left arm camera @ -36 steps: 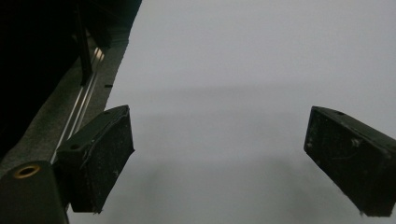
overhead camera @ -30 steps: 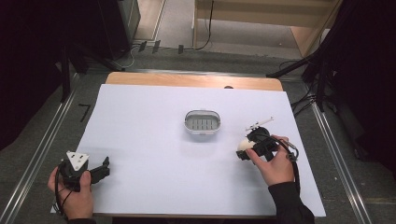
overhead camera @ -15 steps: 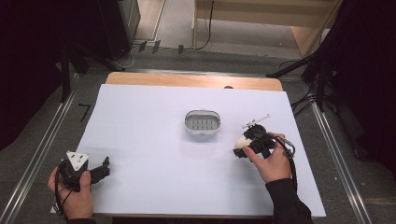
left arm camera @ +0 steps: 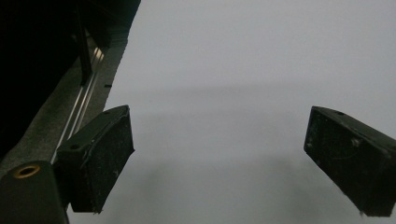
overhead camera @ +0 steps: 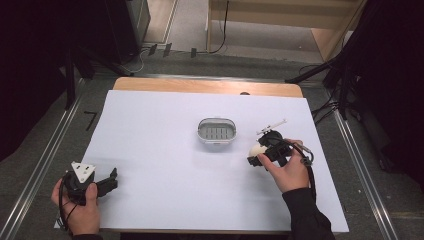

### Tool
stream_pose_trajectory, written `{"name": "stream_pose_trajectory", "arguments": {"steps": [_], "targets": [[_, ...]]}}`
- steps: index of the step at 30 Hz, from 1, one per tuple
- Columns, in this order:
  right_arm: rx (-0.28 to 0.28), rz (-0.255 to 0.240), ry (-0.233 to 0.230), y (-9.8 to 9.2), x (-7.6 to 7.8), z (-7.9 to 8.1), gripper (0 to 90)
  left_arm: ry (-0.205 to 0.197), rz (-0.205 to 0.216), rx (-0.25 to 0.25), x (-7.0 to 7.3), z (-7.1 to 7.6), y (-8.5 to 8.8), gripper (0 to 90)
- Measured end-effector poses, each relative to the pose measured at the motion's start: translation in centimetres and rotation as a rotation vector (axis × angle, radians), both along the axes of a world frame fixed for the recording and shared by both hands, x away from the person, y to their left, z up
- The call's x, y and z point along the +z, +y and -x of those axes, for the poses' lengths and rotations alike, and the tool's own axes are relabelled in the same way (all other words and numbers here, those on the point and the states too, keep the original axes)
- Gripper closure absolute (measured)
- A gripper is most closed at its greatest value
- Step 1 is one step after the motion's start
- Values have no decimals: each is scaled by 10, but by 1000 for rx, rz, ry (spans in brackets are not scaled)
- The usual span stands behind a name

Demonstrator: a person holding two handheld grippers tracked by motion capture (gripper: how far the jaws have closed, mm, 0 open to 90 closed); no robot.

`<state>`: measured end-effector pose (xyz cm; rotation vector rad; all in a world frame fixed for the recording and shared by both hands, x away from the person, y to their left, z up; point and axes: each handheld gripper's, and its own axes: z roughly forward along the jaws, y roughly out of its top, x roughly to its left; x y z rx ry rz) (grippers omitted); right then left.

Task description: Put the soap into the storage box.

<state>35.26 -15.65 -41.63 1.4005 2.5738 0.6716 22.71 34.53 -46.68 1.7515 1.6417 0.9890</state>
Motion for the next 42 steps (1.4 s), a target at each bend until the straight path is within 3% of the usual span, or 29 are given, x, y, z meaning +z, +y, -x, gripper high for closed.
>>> {"name": "stream_pose_trajectory", "arguments": {"steps": [42], "targets": [[37, -7, 8, 25, 13, -17, 240, 3, 1, -1, 0, 0, 0, 89]]}}
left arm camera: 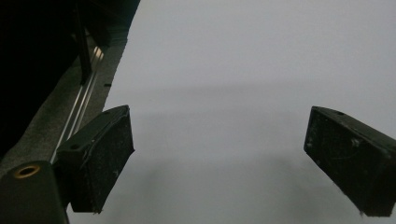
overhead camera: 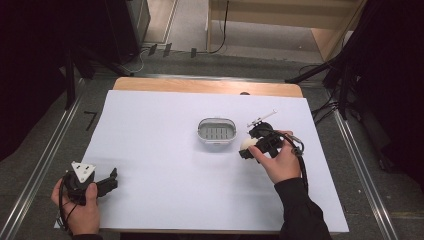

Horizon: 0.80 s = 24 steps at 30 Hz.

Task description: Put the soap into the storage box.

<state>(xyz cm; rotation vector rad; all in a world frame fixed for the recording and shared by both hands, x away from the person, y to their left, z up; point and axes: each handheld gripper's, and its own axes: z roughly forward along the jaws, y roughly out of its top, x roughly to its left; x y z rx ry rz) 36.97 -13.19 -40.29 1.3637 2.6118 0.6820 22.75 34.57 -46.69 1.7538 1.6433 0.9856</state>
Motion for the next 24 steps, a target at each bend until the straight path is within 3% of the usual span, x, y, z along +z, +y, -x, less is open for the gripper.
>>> {"name": "stream_pose_trajectory", "arguments": {"steps": [24], "targets": [[17, -14, -7, 13, 8, -8, 240, -5, 8, 10, 0, 1, 1, 89]]}}
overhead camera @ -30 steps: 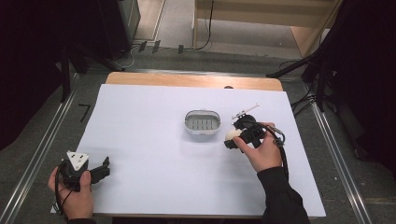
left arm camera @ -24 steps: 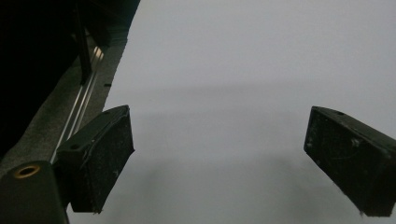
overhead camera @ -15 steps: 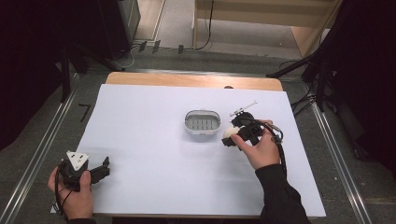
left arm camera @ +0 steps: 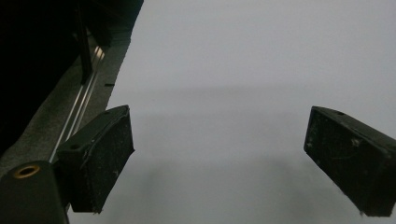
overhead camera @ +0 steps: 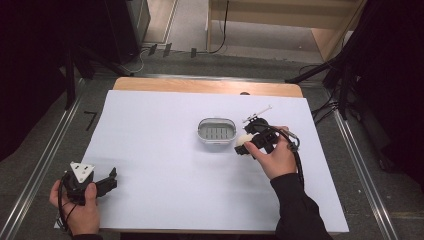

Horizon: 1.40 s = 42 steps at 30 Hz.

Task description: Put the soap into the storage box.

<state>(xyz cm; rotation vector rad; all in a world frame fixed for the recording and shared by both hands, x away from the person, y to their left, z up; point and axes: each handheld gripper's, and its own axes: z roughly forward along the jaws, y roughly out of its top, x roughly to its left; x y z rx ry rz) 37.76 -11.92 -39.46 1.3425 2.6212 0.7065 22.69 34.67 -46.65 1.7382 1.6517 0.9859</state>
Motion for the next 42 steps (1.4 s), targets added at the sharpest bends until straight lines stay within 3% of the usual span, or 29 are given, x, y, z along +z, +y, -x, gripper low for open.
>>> {"name": "stream_pose_trajectory", "arguments": {"steps": [20, 42], "targets": [[36, 21, -7, 23, 19, -15, 240, 1, 3, -3, 0, 0, 0, 88], [67, 3, -1, 54, 18, -37, 240, 9, 5, -1, 0, -1, 0, 89]]}}
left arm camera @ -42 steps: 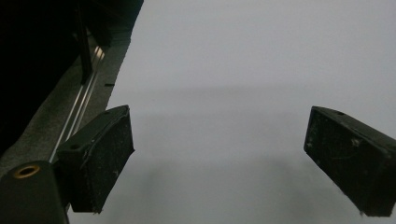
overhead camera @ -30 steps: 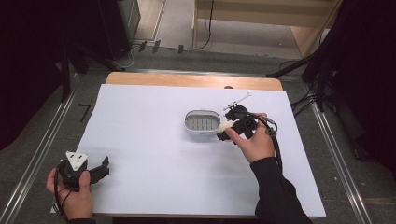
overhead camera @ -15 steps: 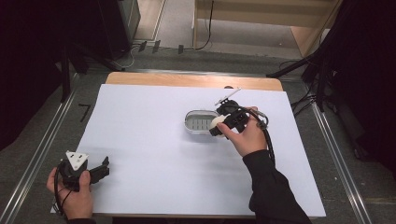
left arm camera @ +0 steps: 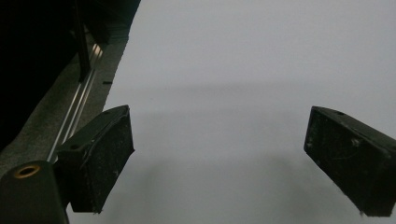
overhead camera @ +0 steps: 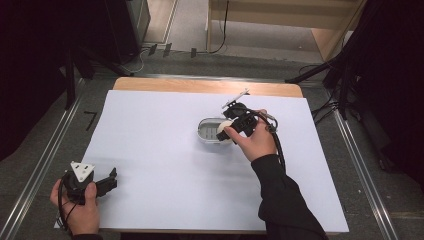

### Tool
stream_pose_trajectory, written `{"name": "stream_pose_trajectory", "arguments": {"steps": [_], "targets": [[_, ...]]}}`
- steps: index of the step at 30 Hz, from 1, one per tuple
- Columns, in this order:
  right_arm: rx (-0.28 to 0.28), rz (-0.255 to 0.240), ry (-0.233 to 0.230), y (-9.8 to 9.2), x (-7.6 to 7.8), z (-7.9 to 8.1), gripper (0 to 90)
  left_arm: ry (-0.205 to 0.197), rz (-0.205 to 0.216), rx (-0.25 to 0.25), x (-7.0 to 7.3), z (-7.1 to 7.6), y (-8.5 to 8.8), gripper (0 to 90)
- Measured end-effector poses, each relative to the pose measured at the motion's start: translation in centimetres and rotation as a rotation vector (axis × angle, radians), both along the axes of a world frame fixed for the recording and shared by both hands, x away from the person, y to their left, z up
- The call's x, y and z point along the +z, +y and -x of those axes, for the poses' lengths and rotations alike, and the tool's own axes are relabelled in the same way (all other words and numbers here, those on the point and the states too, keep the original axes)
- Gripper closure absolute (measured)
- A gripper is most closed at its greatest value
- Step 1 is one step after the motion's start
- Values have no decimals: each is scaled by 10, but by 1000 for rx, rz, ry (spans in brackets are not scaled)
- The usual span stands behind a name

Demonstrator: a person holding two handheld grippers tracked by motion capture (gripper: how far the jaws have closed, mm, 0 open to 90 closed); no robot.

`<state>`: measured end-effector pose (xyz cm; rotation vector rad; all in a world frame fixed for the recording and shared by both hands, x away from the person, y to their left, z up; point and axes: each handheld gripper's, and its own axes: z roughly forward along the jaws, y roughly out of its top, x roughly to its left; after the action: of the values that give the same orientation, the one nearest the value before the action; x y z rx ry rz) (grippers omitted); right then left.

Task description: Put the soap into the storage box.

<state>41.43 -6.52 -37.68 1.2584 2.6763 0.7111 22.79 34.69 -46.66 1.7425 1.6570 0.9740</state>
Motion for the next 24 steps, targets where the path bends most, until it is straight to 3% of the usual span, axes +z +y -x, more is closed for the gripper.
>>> {"name": "stream_pose_trajectory", "arguments": {"steps": [20, 24], "targets": [[-24, -2, 46, 19, -16, -26, 240, 1, 4, 0, 0, 0, 0, 89], [-21, 12, 37, 25, -18, -29, 240, 2, 4, 0, 0, 0, 0, 88]]}}
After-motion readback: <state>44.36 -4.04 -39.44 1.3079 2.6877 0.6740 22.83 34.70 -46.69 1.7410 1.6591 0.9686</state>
